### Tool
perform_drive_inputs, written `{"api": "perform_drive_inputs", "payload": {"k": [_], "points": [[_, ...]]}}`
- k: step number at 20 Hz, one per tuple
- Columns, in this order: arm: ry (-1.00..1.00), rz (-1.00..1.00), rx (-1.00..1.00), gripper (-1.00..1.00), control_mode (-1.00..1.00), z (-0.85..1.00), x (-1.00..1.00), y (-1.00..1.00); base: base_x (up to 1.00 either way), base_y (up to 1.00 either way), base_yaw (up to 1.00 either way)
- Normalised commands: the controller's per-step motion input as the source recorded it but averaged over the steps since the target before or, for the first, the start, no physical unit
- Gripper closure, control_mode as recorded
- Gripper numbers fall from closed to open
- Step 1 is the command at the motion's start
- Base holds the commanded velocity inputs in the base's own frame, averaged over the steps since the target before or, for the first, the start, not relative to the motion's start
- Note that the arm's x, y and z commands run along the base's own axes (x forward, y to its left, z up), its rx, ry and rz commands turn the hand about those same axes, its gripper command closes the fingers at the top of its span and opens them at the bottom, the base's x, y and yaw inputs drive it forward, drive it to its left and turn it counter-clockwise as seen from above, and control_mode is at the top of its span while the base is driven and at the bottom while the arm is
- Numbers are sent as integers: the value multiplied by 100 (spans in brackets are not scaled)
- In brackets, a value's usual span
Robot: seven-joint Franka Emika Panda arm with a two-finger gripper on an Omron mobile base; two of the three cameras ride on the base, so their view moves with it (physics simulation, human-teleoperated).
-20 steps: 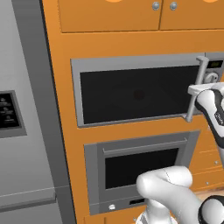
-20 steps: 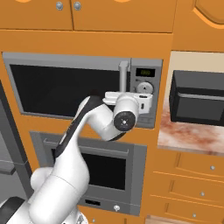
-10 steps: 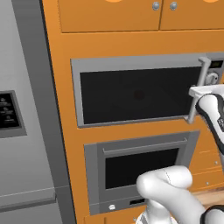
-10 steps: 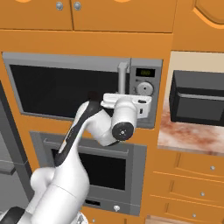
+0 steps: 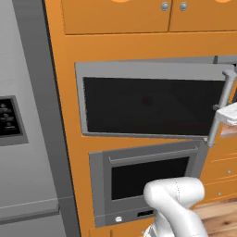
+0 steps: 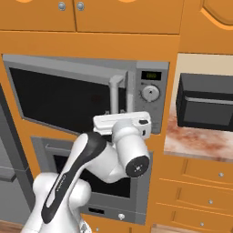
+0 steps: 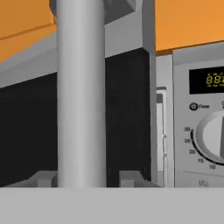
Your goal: Open the microwave door.
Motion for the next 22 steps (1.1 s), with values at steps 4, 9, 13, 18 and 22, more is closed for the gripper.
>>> {"api": "perform_drive_inputs", "payload": {"k": [4, 9, 13, 18, 22], "points": [[-1, 38, 0, 100, -100, 0, -100, 0, 0, 0, 0], [-10, 33, 0, -100, -100, 3, -100, -5, 0, 0, 0], [-12, 25, 0, -100, -100, 29, -100, -54, 0, 0, 0], [-18, 16, 0, -100, -100, 45, -83, -66, 0, 0, 0], [-16, 5, -17, -100, -100, -7, 24, -12, 0, 0, 0]]}}
